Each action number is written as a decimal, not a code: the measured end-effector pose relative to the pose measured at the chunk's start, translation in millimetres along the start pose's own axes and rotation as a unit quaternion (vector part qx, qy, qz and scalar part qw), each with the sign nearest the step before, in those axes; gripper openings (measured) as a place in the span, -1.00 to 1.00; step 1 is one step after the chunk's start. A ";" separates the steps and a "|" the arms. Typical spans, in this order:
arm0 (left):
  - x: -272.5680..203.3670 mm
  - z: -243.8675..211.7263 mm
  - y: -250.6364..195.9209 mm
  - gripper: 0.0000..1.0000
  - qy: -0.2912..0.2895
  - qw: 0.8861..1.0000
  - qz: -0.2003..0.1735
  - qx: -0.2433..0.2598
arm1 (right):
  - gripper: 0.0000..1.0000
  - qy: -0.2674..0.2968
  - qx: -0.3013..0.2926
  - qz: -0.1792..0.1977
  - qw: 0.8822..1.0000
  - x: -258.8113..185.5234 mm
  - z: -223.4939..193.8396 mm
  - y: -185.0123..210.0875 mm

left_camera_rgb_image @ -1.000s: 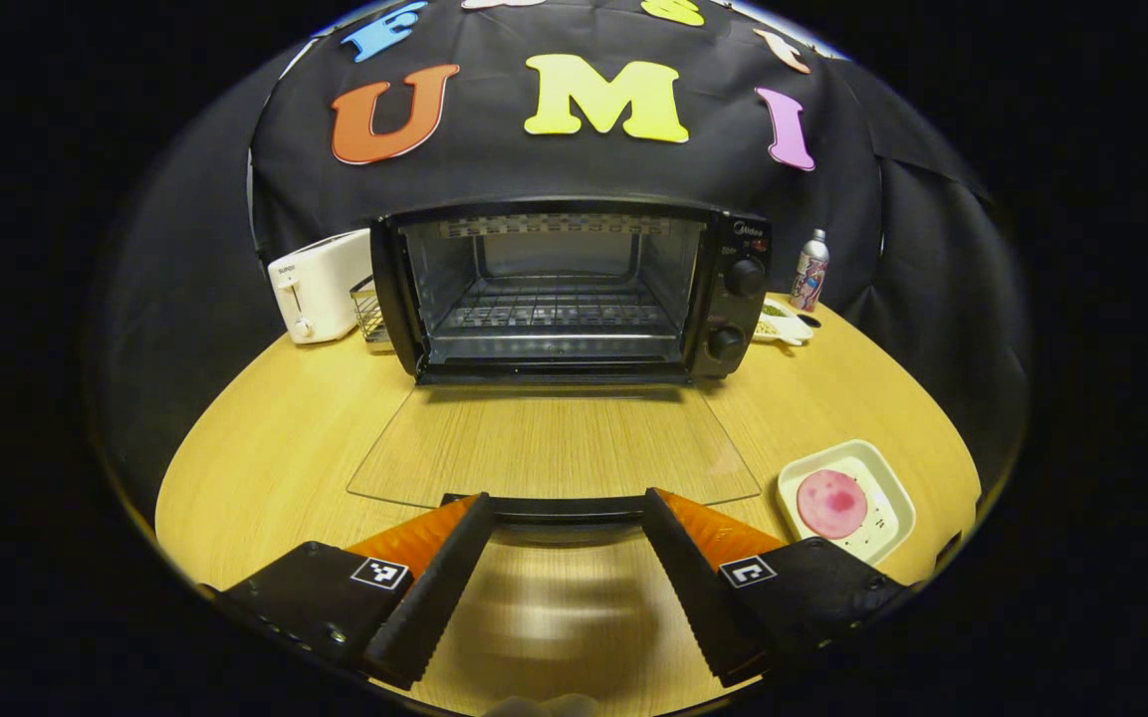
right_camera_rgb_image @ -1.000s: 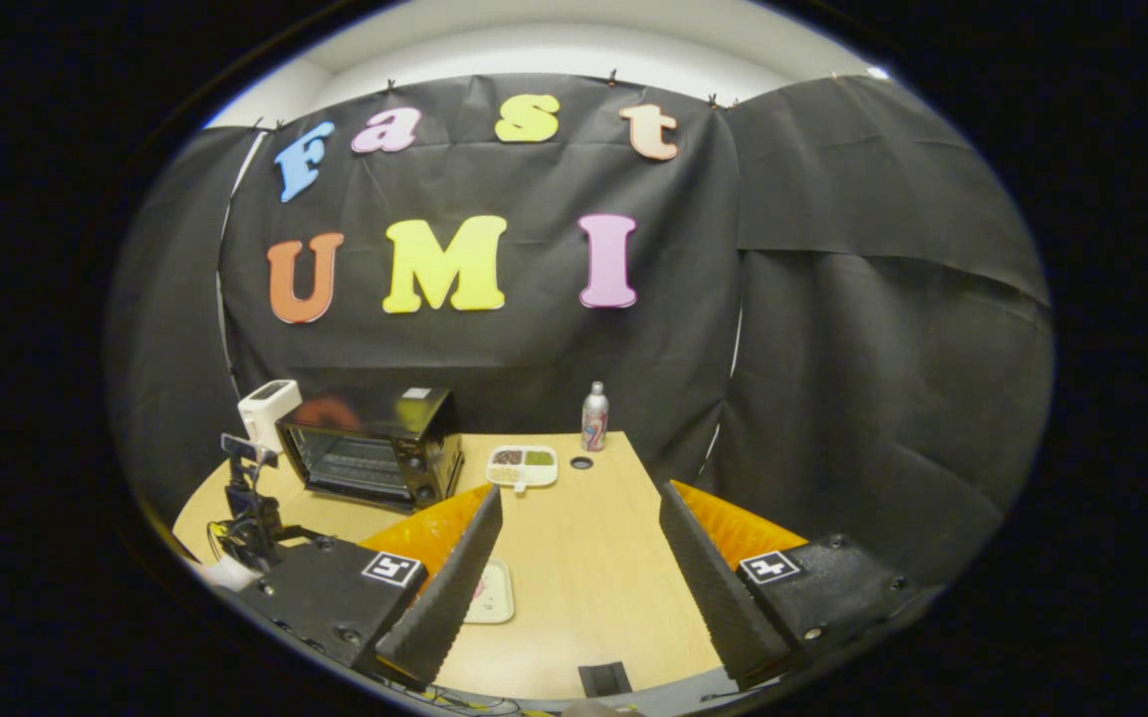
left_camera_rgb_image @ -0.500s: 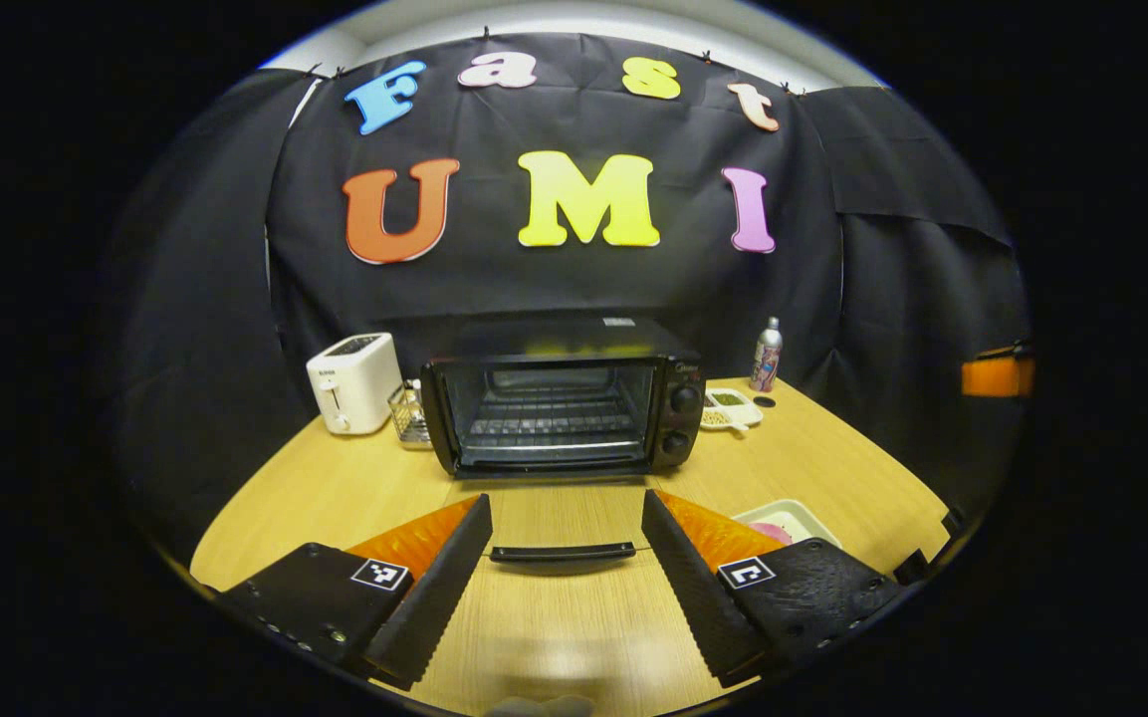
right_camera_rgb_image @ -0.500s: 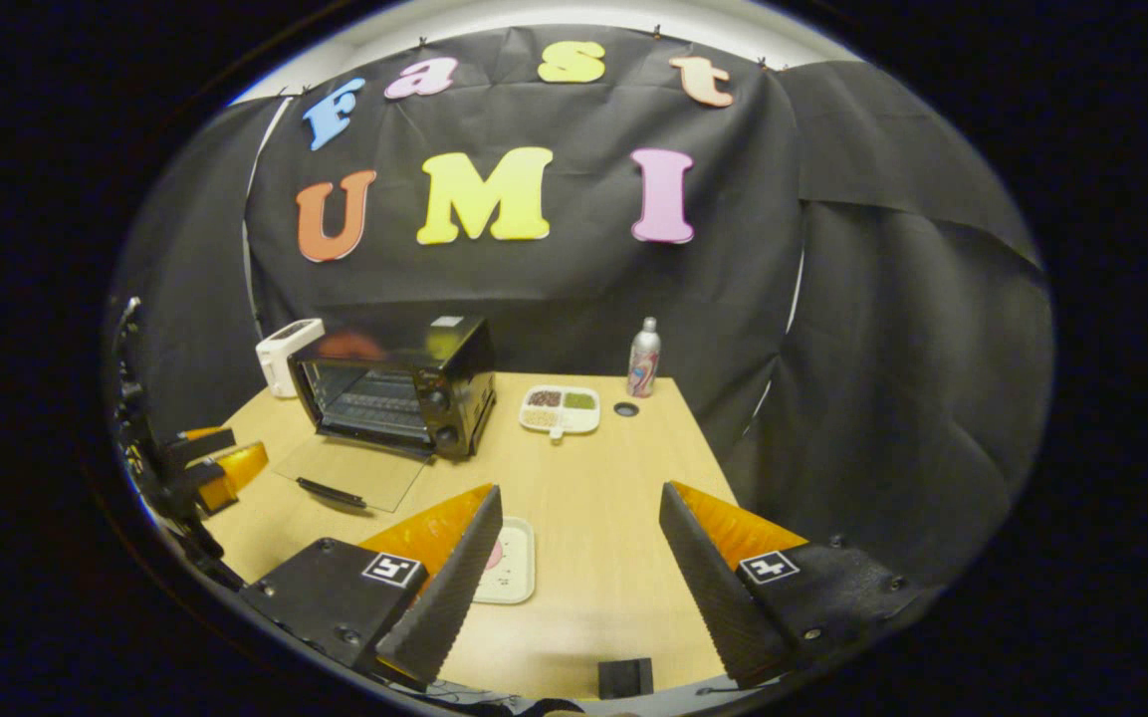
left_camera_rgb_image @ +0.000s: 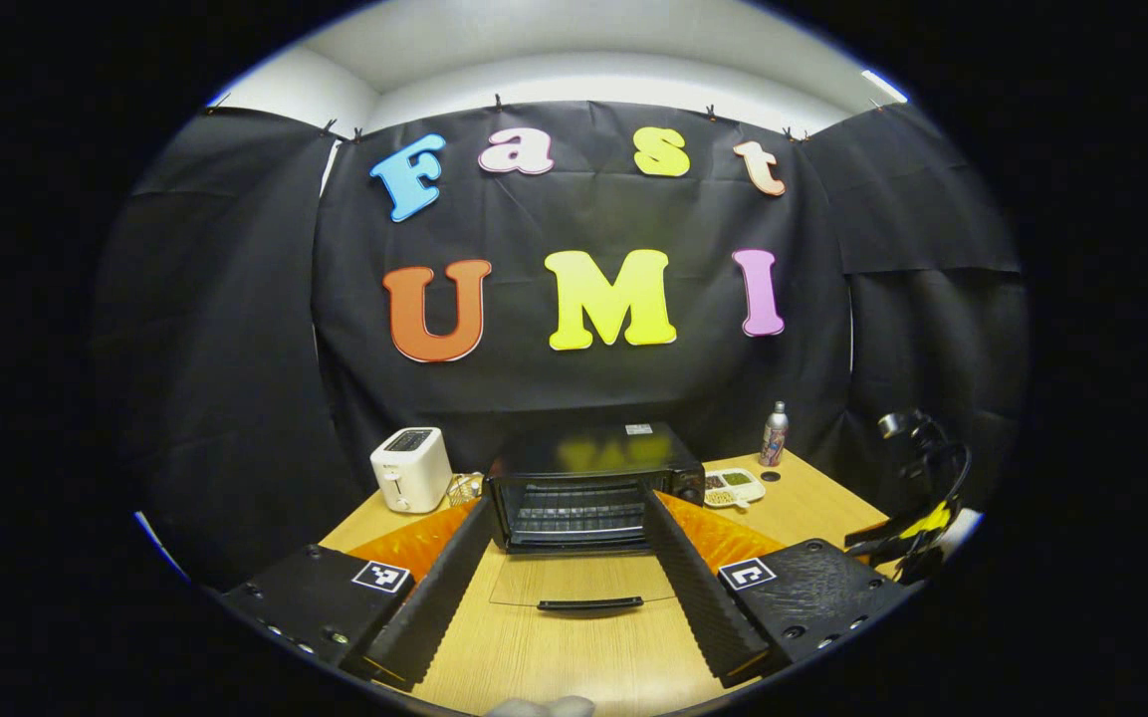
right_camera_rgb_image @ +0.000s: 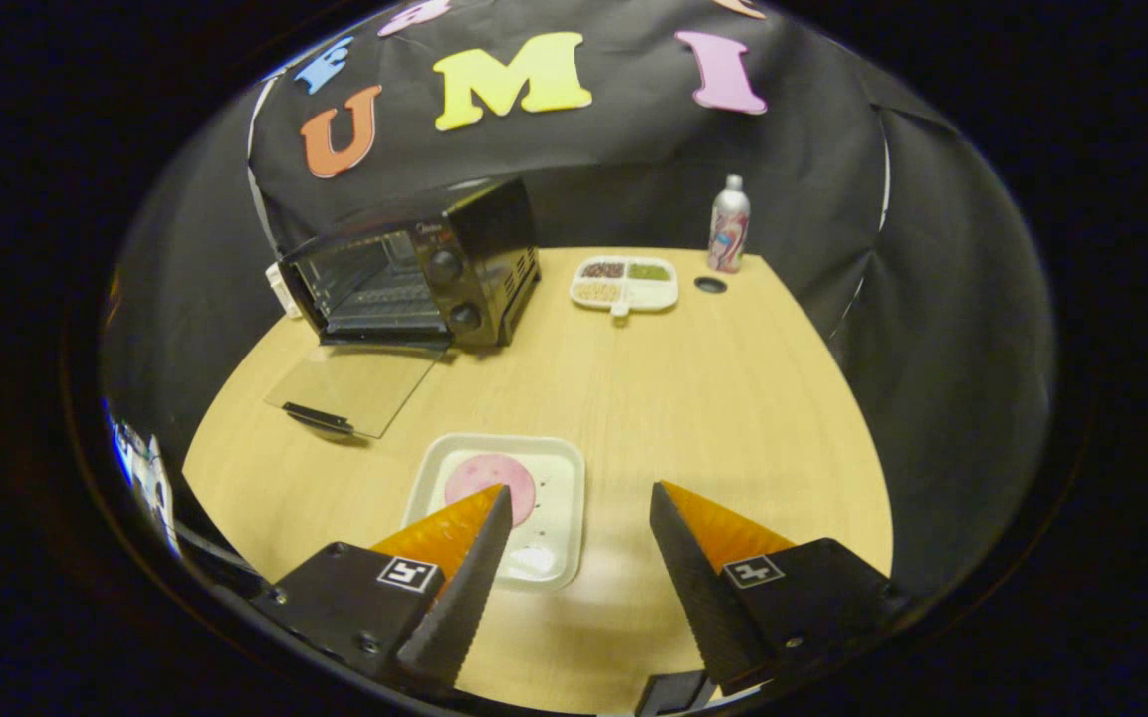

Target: Open the electric oven with the left hand, put the food in, and close the electric oven.

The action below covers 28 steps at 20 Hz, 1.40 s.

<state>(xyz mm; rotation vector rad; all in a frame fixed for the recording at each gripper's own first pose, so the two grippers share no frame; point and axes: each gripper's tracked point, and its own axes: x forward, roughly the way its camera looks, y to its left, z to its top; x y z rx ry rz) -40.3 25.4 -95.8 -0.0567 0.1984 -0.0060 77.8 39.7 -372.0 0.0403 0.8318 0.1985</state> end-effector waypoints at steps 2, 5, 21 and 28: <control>-6.3 24.5 1.9 0.94 -0.019 1.000 0.018 0.003 | 0.53 0.030 0.008 0.020 0.999 23.2 -10.3 3.8; -8.2 41.5 -0.5 0.94 -0.028 0.999 0.036 0.007 | 0.36 0.081 0.021 0.038 0.996 50.0 -24.1 7.0; -24.0 32.7 7.0 0.94 -0.006 0.986 0.168 -0.003 | -0.83 0.252 -0.032 0.039 0.966 72.8 -35.9 -9.3; -27.3 29.1 2.1 0.93 -0.013 0.984 0.176 -0.016 | -0.93 0.252 -0.011 0.105 0.962 75.9 -35.4 -4.8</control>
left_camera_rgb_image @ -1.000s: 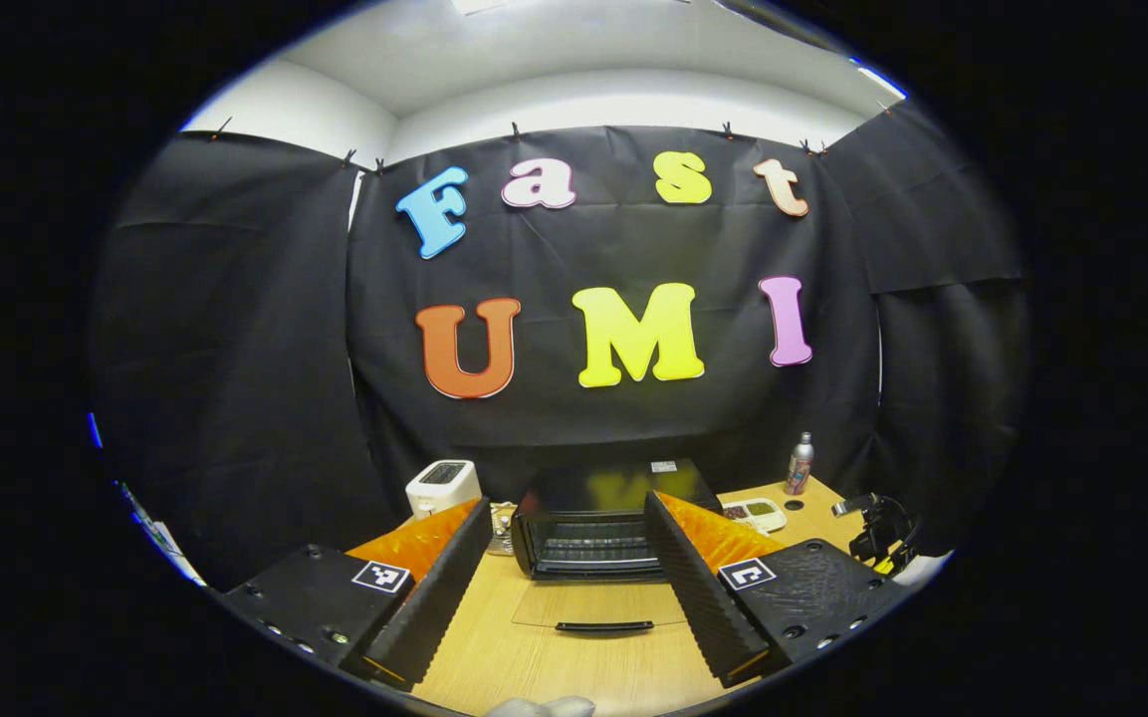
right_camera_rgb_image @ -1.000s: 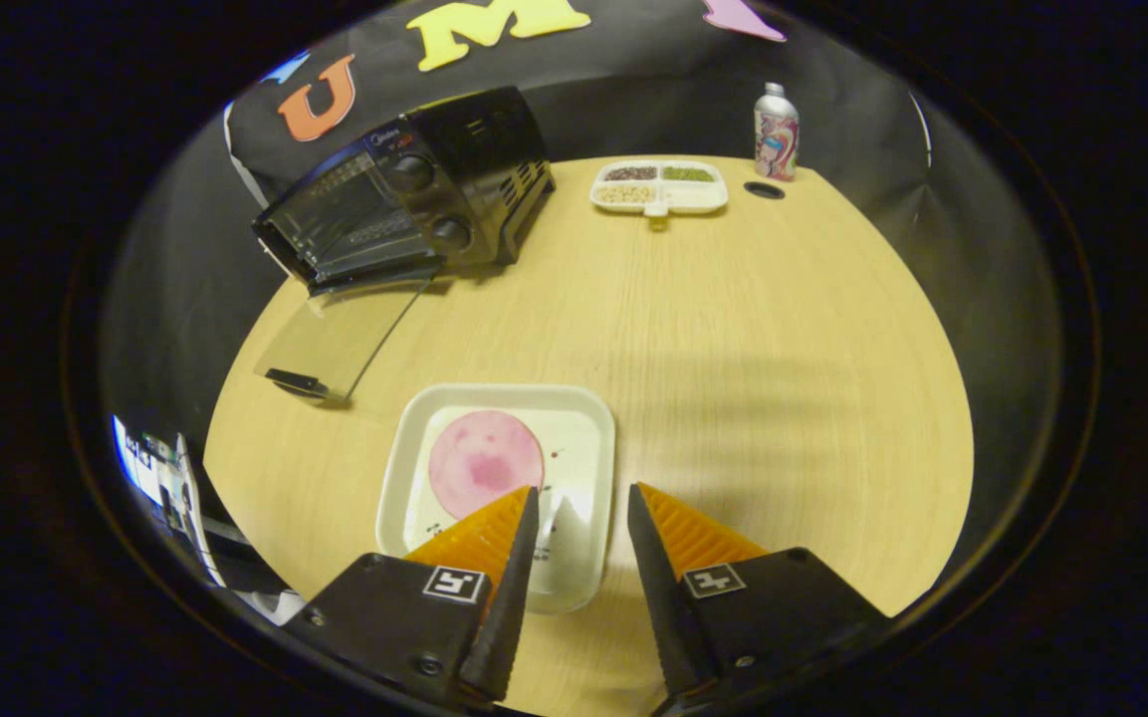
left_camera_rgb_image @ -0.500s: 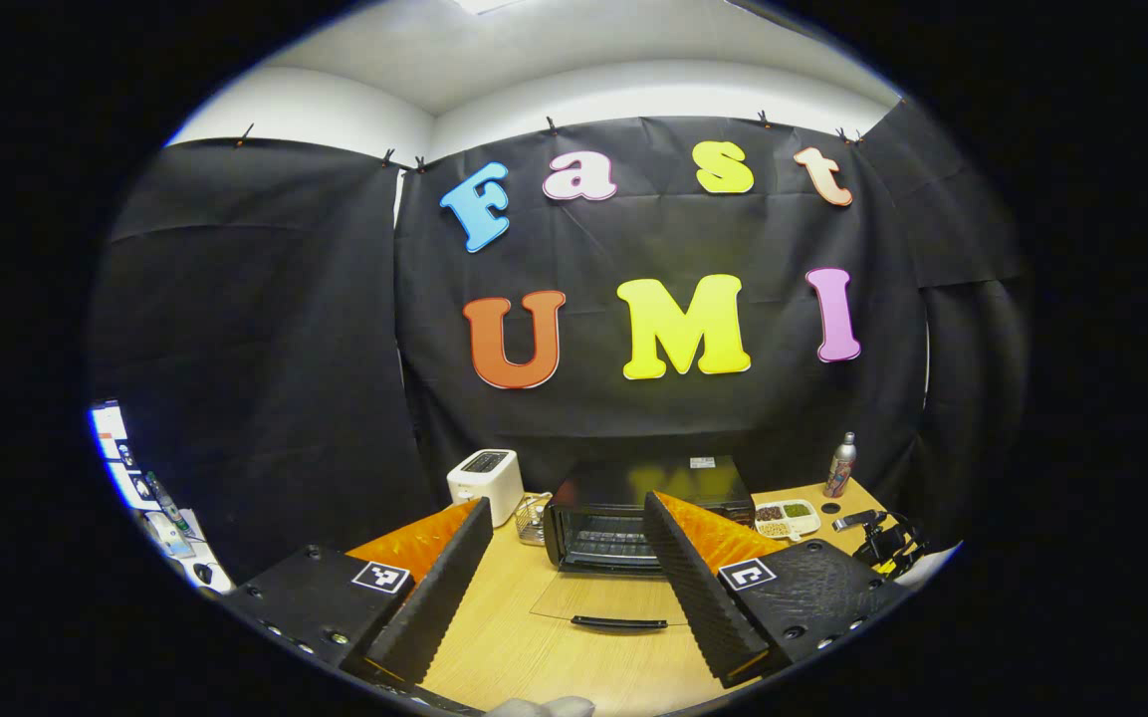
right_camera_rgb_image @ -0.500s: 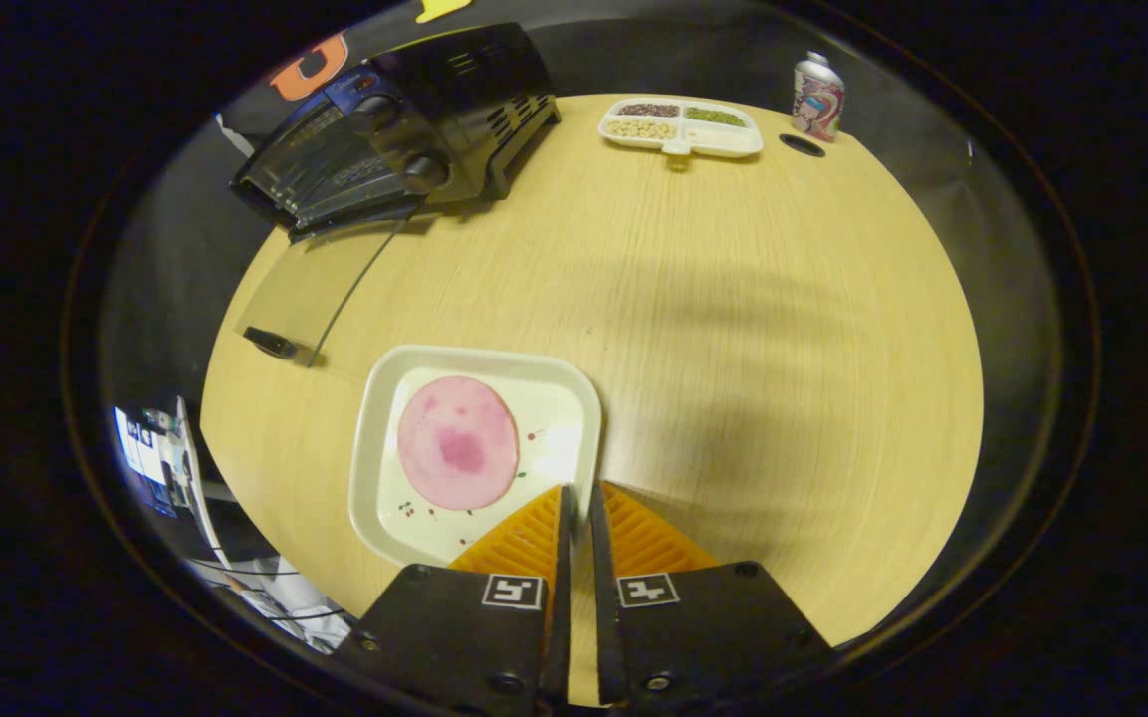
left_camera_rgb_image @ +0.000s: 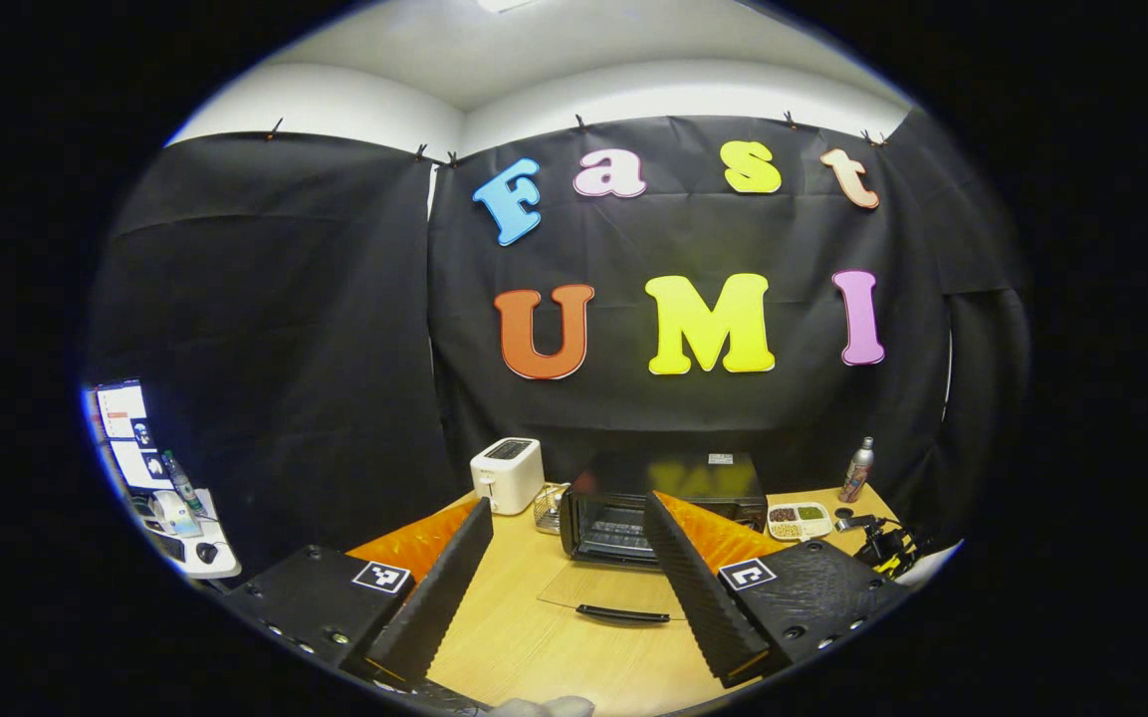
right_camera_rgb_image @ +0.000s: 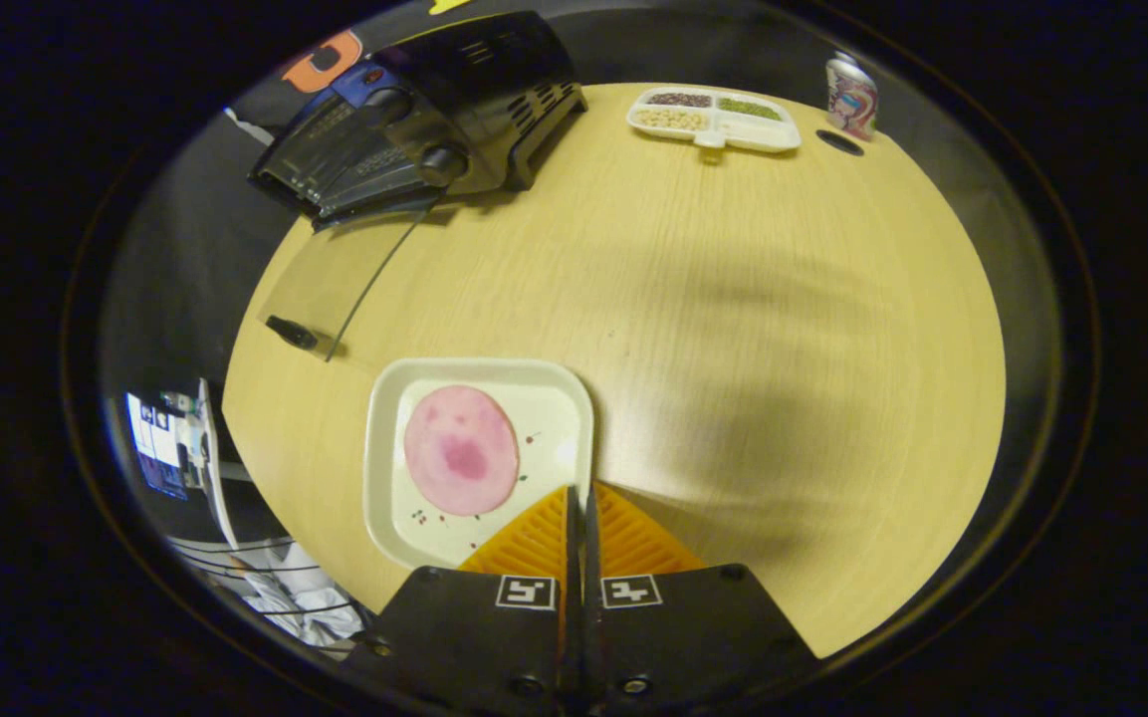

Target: Open the electric oven with the left hand, put the food in, and close the electric oven.

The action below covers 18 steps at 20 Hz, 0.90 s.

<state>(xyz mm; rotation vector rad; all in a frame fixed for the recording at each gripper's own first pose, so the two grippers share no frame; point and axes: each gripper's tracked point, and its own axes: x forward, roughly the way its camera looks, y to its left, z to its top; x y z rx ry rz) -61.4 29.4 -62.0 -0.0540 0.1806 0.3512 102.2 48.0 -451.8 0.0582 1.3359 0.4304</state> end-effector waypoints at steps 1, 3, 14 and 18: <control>0.7 0.3 0.0 0.93 -0.001 1.000 -0.002 0.000 | -0.92 -0.008 0.013 0.016 1.000 -0.4 1.5 1.7; 5.8 3.4 -3.2 0.93 -0.002 1.000 -0.013 -0.005 | -0.98 -0.021 0.050 0.060 0.997 -1.6 2.2 7.1; 40.5 3.4 -5.2 0.93 -0.002 0.995 -0.103 0.001 | -0.98 -0.128 0.202 0.128 0.962 -38.5 10.2 18.8; 48.9 3.8 2.4 0.93 -0.007 0.993 -0.114 0.020 | -0.94 -0.186 0.278 0.146 0.931 -62.7 24.0 48.9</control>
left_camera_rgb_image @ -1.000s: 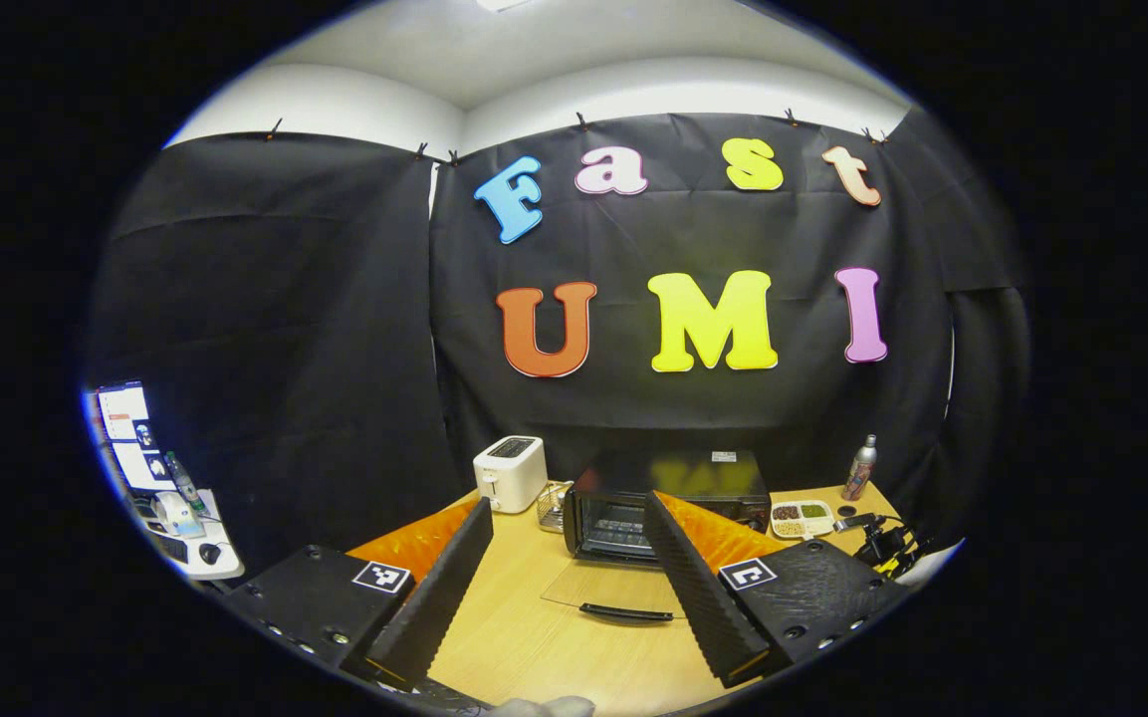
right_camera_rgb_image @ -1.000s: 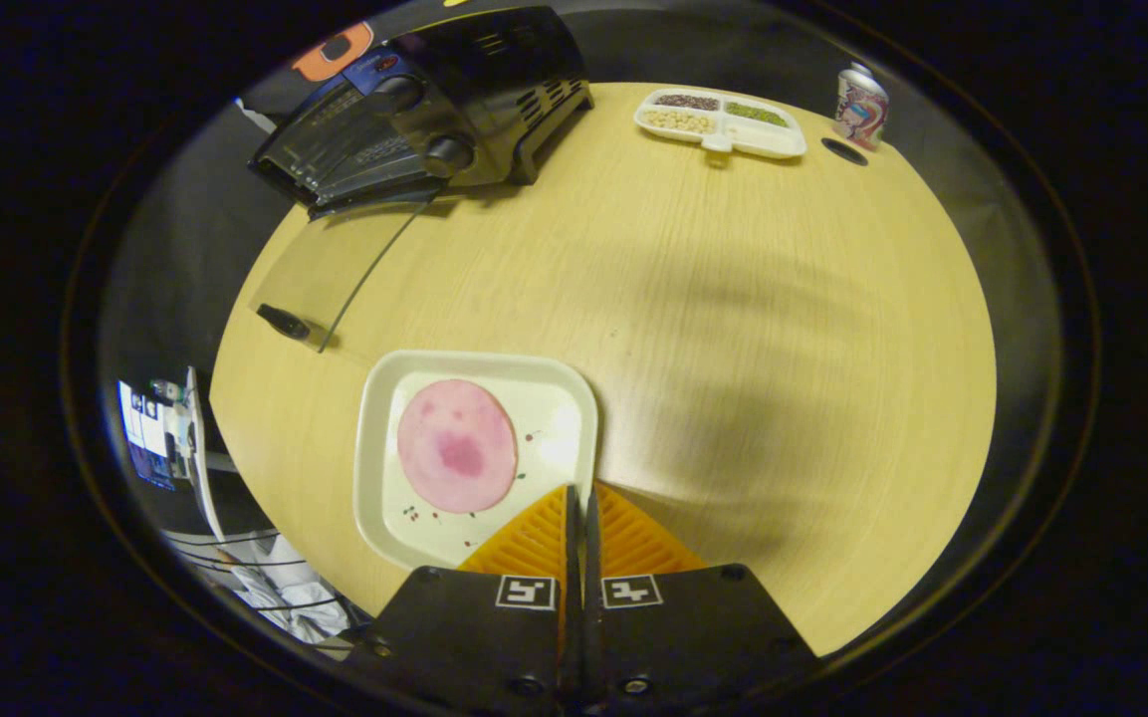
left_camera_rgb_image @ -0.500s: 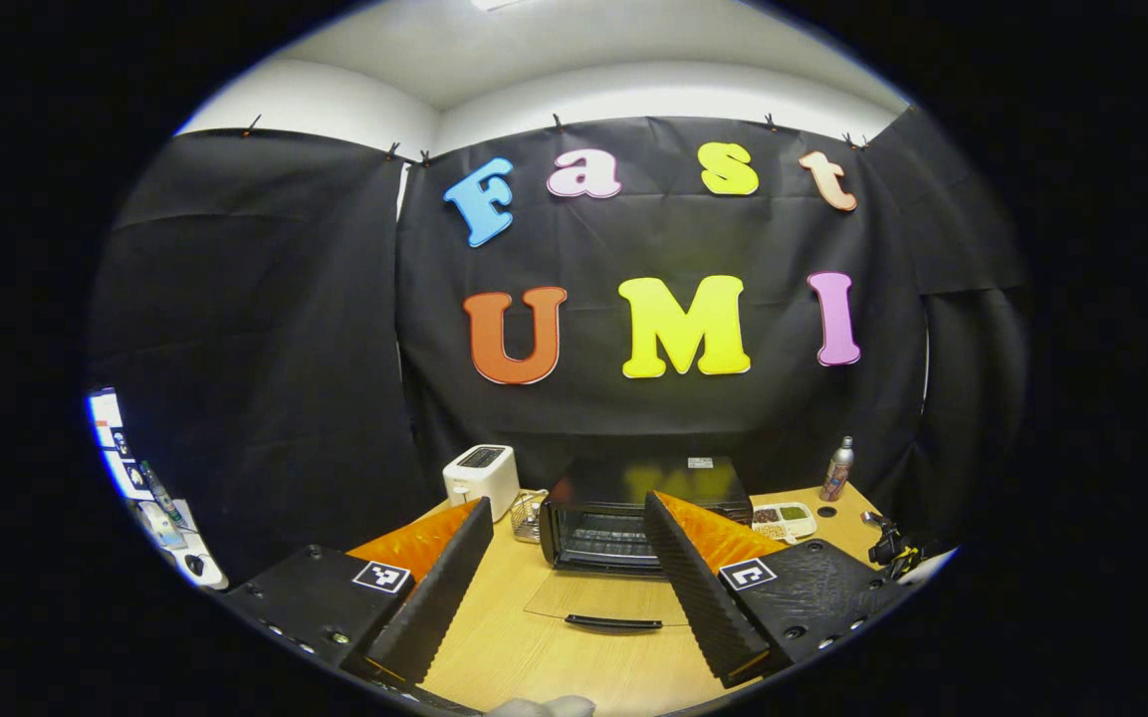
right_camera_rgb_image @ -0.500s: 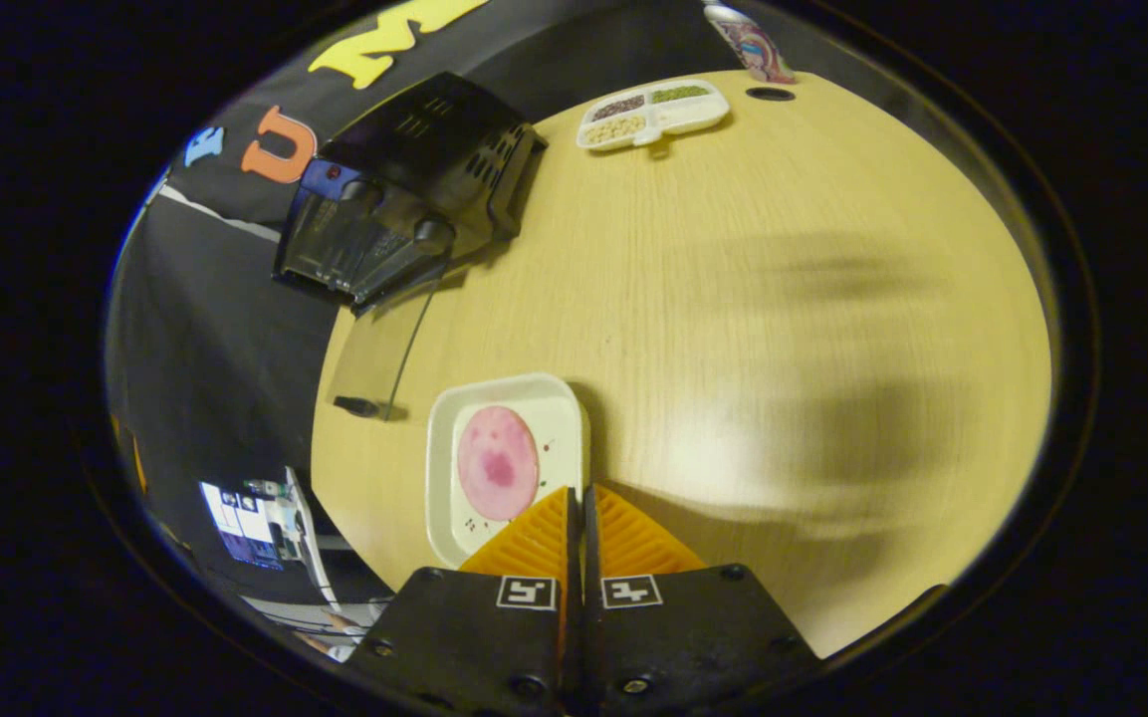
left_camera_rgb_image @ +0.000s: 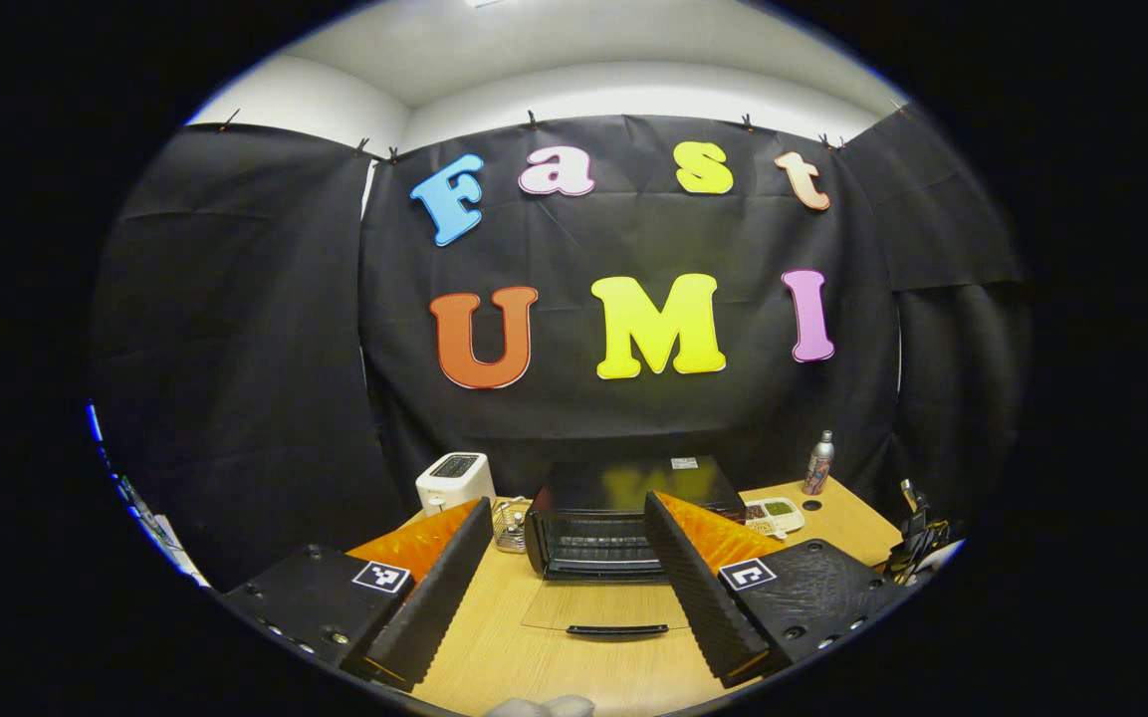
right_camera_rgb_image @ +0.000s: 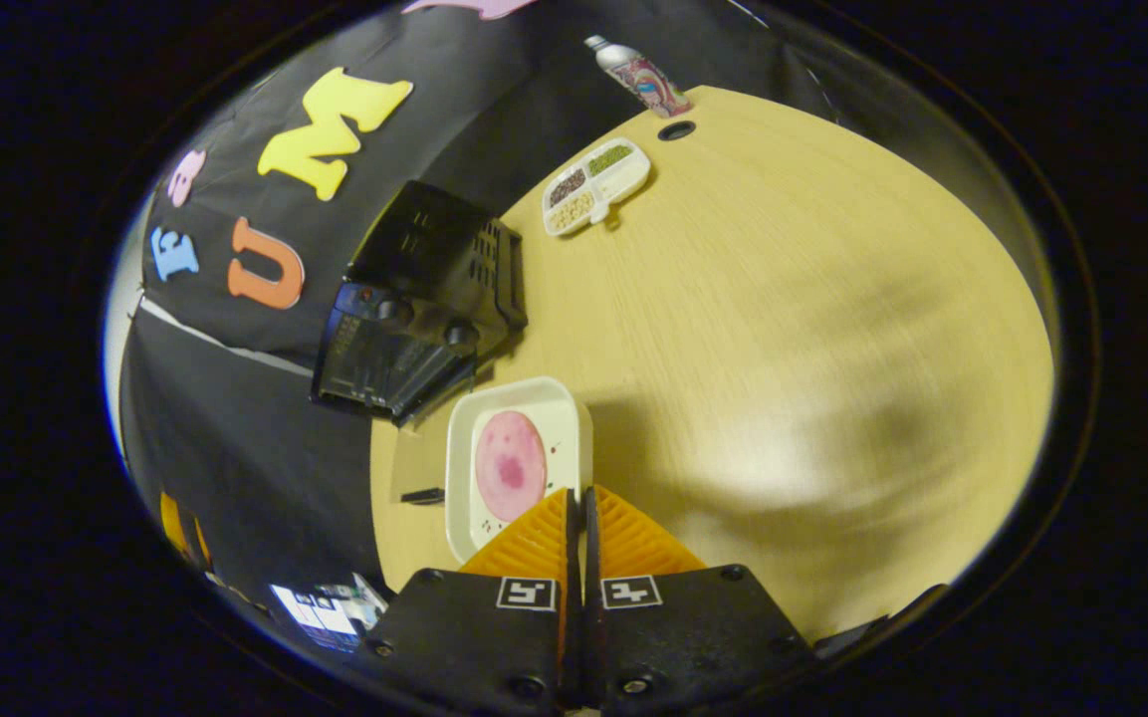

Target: Open the electric oven with the left hand, put the food in, and close the electric oven.

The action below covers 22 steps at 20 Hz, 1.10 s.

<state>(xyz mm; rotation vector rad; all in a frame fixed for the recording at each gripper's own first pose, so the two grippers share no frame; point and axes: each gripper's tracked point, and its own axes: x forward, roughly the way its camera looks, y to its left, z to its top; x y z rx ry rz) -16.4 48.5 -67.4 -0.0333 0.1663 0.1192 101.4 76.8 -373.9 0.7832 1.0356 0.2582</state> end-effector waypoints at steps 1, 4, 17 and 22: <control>1.4 0.0 2.0 0.94 -0.001 1.000 -0.003 0.004 | -0.99 -0.015 0.006 0.007 1.000 0.3 -1.3 13.5; 4.0 -4.1 7.5 0.93 0.001 1.000 -0.013 0.020 | -0.98 -0.056 0.041 0.033 0.997 7.3 -8.4 58.4; 29.5 -43.8 35.7 0.93 0.021 0.999 -0.020 0.031 | -0.93 -0.173 0.165 0.038 0.970 128.5 -46.4 158.7; 31.0 -68.2 57.9 0.94 0.034 0.999 -0.002 0.041 | -0.99 -0.191 0.176 0.041 0.965 178.0 -65.0 199.4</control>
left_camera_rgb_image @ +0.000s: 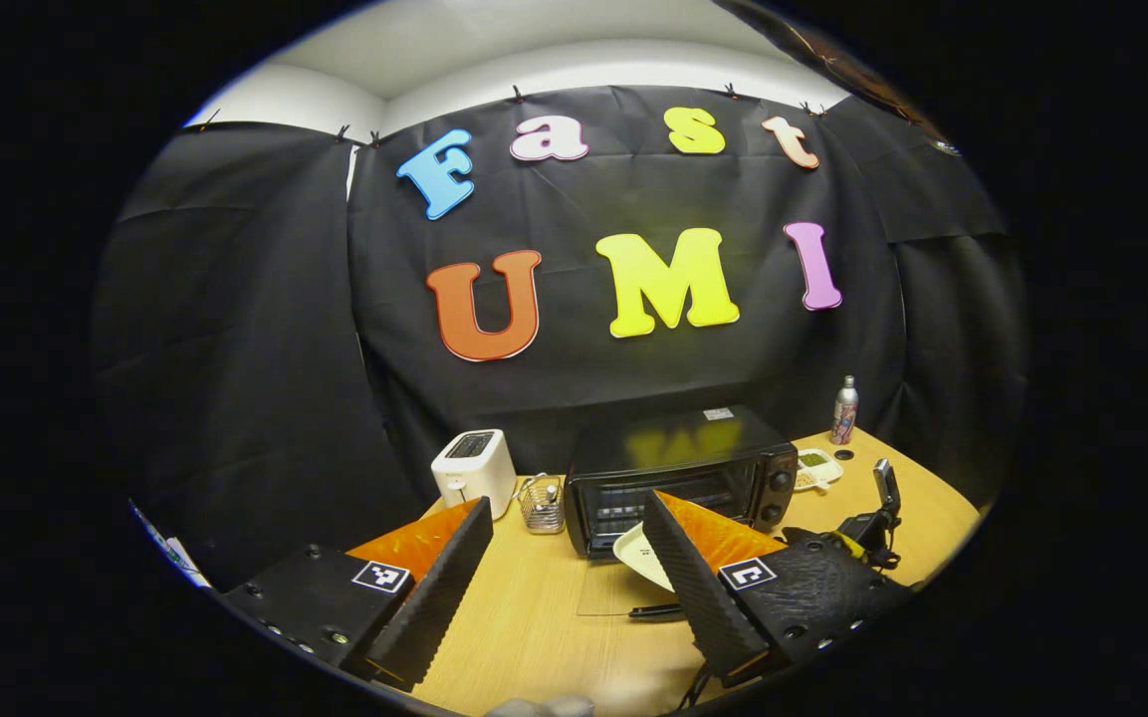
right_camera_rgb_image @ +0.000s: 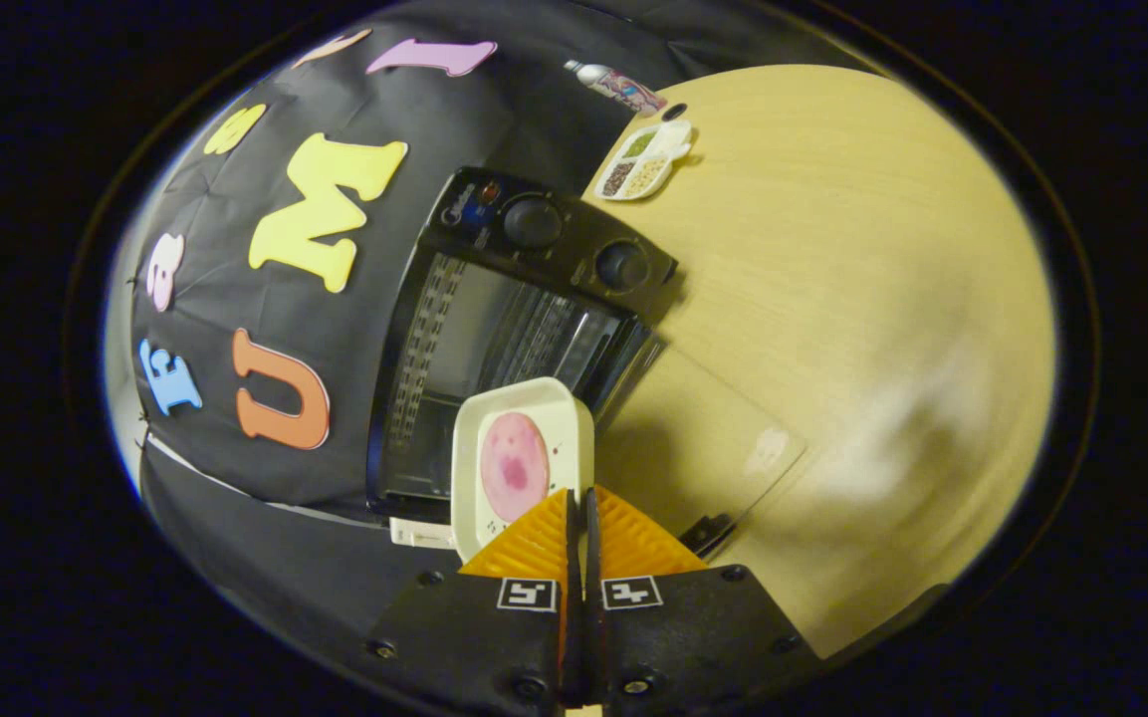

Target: Open the electric oven with the left hand, put the food in, and close the electric oven.

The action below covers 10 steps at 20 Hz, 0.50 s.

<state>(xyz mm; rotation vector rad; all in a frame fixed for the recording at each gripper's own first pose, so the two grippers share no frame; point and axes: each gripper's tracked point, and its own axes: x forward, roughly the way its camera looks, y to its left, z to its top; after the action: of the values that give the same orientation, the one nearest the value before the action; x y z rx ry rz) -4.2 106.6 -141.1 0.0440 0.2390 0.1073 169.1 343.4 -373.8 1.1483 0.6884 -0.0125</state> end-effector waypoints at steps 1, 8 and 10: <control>0.8 -3.3 2.8 0.94 0.003 1.000 0.001 0.002 | -0.99 0.000 0.004 0.000 1.000 7.1 -7.9 4.1; 16.7 -26.1 25.3 0.93 0.027 1.000 0.015 0.002 | -0.93 -0.031 0.045 -0.002 0.999 54.7 6.2 17.8; 22.6 -31.7 26.7 0.94 0.033 0.999 0.016 0.000 | -0.99 -0.035 0.043 0.005 0.998 69.1 17.8 22.8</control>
<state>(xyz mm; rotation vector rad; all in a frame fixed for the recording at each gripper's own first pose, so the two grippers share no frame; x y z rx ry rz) 7.4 136.6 -175.7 0.0441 0.3044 0.1406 240.9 361.2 -385.8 1.2285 0.6237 -0.0743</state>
